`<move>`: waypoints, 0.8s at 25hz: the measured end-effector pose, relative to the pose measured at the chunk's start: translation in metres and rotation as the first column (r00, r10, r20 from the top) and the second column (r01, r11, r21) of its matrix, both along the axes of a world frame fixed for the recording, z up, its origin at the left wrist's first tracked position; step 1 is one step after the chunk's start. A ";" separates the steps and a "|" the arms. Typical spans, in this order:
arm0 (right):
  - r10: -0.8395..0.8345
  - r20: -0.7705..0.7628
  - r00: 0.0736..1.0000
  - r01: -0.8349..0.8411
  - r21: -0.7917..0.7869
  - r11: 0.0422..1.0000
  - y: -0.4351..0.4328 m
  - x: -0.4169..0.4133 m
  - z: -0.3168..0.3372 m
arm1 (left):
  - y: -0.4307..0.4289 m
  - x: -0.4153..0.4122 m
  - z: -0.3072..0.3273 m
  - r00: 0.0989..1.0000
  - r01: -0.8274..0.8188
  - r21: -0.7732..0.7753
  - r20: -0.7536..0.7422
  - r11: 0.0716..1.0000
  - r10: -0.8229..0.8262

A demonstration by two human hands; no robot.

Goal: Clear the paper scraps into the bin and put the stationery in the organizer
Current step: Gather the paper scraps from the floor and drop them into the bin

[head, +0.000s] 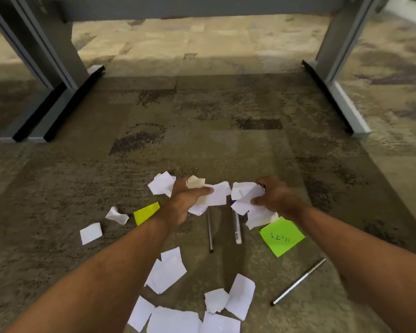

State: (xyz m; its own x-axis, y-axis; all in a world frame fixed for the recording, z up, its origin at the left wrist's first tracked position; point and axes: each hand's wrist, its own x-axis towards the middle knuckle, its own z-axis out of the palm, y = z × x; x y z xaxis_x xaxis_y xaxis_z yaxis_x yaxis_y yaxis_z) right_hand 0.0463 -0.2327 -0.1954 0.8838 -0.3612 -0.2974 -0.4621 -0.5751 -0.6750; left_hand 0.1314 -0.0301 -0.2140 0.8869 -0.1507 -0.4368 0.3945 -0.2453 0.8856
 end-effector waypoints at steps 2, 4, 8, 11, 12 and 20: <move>-0.079 0.003 0.997 0.079 -0.032 0.996 -0.021 -0.013 0.020 | -0.022 -0.007 0.018 0.994 0.100 -0.064 -0.028 0.993 -0.102; -0.147 -0.017 0.989 0.146 -0.083 0.986 -0.046 -0.035 0.044 | -0.053 -0.019 0.036 0.980 0.197 -0.117 -0.012 0.973 -0.200; -0.291 0.002 0.957 0.288 -0.165 0.943 -0.107 -0.099 0.097 | -0.131 -0.067 0.074 0.923 0.386 -0.203 0.079 0.900 -0.377; -0.423 0.055 0.904 0.425 -0.193 0.884 -0.150 -0.162 0.137 | -0.193 -0.120 0.104 0.812 0.549 -0.092 0.294 0.830 -0.504; -0.455 0.090 0.886 0.464 -0.199 0.863 -0.162 -0.185 0.147 | -0.212 -0.142 0.113 0.732 0.592 -0.001 0.420 0.806 -0.537; -0.598 0.088 0.796 0.558 -0.488 0.671 -0.205 -0.319 0.171 | -0.301 -0.295 0.129 -0.269 0.296 0.673 0.739 0.678 -0.617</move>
State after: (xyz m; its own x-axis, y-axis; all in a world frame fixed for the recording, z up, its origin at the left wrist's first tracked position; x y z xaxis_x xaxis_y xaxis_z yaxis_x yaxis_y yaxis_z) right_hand -0.2730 -0.4372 -0.0246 0.4330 -0.9014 -0.0042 -0.8464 -0.4050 -0.3459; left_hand -0.1640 -0.3308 -0.0846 0.1172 -0.8241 0.5542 -0.9904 -0.0554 0.1269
